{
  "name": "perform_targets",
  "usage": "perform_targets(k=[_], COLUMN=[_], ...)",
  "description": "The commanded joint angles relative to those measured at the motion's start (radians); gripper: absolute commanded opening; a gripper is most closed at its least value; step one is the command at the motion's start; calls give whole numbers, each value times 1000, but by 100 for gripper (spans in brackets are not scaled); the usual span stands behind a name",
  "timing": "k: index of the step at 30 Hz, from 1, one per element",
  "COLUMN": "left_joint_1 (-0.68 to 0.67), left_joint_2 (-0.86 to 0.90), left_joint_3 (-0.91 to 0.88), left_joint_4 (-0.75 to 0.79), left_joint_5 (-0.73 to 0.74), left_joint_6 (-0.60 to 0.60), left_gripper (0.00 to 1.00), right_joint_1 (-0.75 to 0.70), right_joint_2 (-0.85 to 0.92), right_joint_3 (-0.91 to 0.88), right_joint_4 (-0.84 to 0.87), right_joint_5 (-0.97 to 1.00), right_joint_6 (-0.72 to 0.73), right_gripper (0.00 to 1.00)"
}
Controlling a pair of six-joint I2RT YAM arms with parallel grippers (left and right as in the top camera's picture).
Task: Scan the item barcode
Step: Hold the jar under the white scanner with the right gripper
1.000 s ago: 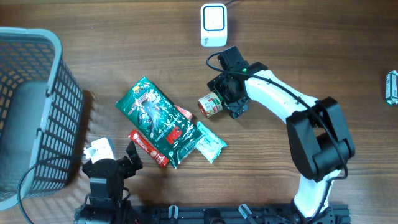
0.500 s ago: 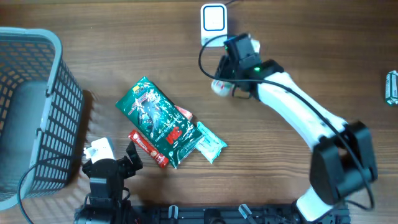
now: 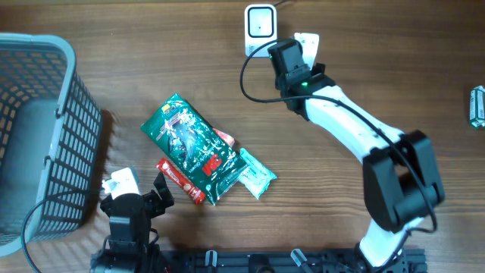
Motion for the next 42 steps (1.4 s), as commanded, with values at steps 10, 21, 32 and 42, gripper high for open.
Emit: perform_targets(k=[10,21,32,42], left_joint_1=[-5,-5,-5,-5], left_joint_2=[-5,-5,-5,-5], left_joint_3=[0,0,0,0], left_joint_4=[2,2,2,2], left_joint_5=[9,9,9,9], left_joint_6=[-2,-2,-2,-2], left_gripper=[100,100,100,100], right_joint_1=[1,1,-16,-48], right_joint_2=[60,-70,-67,26], right_joint_3=[-3,-2,-3,-3], right_joint_4=[45,-72,-146,-116], right_joint_5=[130,-161,-83,-170], right_joint_6=[94,-79,124,105], right_gripper=[77,92,91,65])
